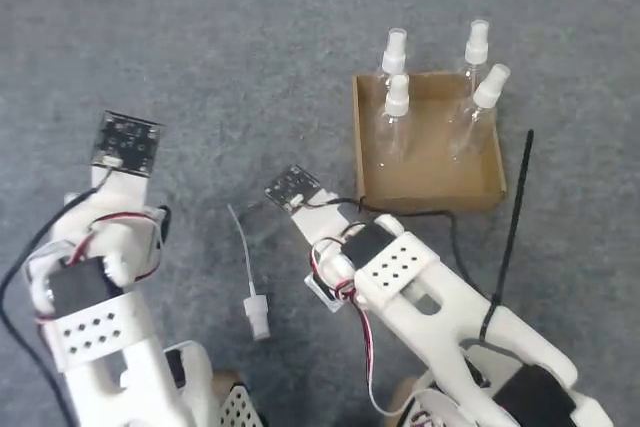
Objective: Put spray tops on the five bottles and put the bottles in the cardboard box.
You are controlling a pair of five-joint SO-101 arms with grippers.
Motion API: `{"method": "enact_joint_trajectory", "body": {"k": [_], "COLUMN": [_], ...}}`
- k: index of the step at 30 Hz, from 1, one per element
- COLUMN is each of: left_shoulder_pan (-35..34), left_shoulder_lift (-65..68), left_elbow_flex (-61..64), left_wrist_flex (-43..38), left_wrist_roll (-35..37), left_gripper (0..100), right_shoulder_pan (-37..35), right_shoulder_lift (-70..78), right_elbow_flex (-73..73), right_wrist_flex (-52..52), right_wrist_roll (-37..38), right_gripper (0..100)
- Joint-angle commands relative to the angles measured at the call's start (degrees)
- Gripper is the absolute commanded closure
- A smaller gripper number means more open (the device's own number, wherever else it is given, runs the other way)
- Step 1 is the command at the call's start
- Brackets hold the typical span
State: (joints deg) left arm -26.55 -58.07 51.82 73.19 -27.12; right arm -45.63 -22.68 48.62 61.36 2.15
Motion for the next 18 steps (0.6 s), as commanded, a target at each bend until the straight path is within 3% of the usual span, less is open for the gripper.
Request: {"method": "enact_joint_trajectory", "body": {"k": [1,10,14,18], "left_shoulder_pan": [3.3,12.9,17.1,17.6], "left_shoulder_lift": [0.1,0.4,0.4,0.5], "left_elbow_flex": [-0.4,9.1,11.7,12.1], "left_wrist_flex": [3.4,6.9,8.8,9.7], "left_wrist_roll": [-0.4,-4.2,-12.1,-14.9], "left_gripper": [79,79,79,79], "right_shoulder_pan": [0.9,1.4,5.9,13.5], "right_shoulder_lift": [-2.8,-2.8,-3.6,-3.5], "right_elbow_flex": [2.2,9.1,9.1,8.5], "right_wrist_flex": [-4.1,-5.1,-5.2,-5.1], "right_wrist_roll": [-0.8,-6.3,-5.7,8.4], "right_gripper": [78.2,78.3,86.3,99.5]}}
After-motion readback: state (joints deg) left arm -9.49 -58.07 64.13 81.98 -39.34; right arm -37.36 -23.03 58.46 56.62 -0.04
